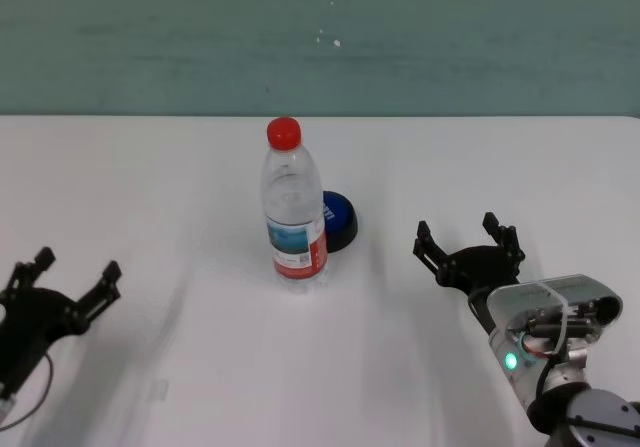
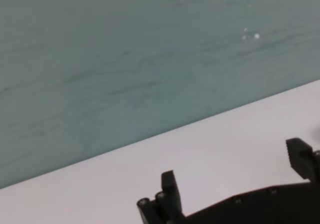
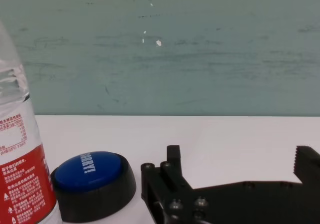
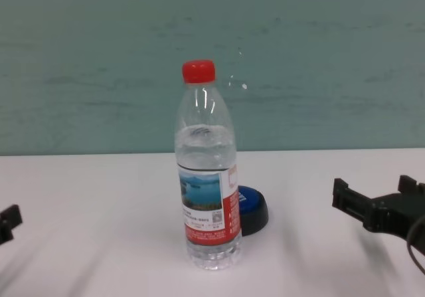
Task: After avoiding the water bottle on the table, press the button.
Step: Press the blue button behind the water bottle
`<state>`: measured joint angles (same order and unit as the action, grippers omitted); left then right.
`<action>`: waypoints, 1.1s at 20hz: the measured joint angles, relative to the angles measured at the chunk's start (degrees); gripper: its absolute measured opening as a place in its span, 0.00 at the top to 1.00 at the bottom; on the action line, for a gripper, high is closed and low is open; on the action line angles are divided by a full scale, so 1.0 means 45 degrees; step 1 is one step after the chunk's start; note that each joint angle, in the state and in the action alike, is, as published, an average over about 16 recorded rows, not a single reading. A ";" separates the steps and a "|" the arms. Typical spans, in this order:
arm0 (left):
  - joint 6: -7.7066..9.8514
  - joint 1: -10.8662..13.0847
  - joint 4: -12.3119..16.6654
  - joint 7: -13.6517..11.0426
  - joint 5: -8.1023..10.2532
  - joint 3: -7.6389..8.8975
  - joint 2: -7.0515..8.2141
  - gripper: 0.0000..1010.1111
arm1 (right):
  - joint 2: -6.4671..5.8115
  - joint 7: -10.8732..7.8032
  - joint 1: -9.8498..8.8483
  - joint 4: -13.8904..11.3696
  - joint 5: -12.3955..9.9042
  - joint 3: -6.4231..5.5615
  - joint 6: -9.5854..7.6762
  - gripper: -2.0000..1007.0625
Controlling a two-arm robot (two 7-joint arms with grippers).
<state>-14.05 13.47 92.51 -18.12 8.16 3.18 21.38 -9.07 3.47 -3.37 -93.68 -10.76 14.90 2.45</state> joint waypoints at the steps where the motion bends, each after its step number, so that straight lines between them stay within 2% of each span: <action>1: -0.0037 -0.0040 -0.0048 -0.0051 0.0004 -0.0044 0.0036 0.01 | 0.0000 0.0000 0.0000 0.0000 0.0000 0.0000 0.0000 0.00; 7: -0.0222 -0.0104 -0.0085 -0.0262 -0.0016 -0.0407 0.0156 0.01 | 0.0000 0.0000 0.0000 0.0000 0.0000 0.0000 0.0000 0.00; 12: -0.0353 -0.0157 -0.0039 -0.0264 -0.0195 -0.0807 0.0145 0.01 | 0.0000 0.0000 0.0000 0.0000 0.0000 0.0000 0.0000 0.00; 22: -0.0473 -0.0899 -0.0557 -0.0113 -0.0645 -0.1656 -0.0105 0.01 | 0.0000 0.0000 0.0000 0.0000 0.0000 0.0000 0.0000 0.00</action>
<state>-16.18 9.42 90.00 -18.63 5.26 -4.27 20.90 -9.07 3.47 -3.37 -93.68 -10.76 14.90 2.45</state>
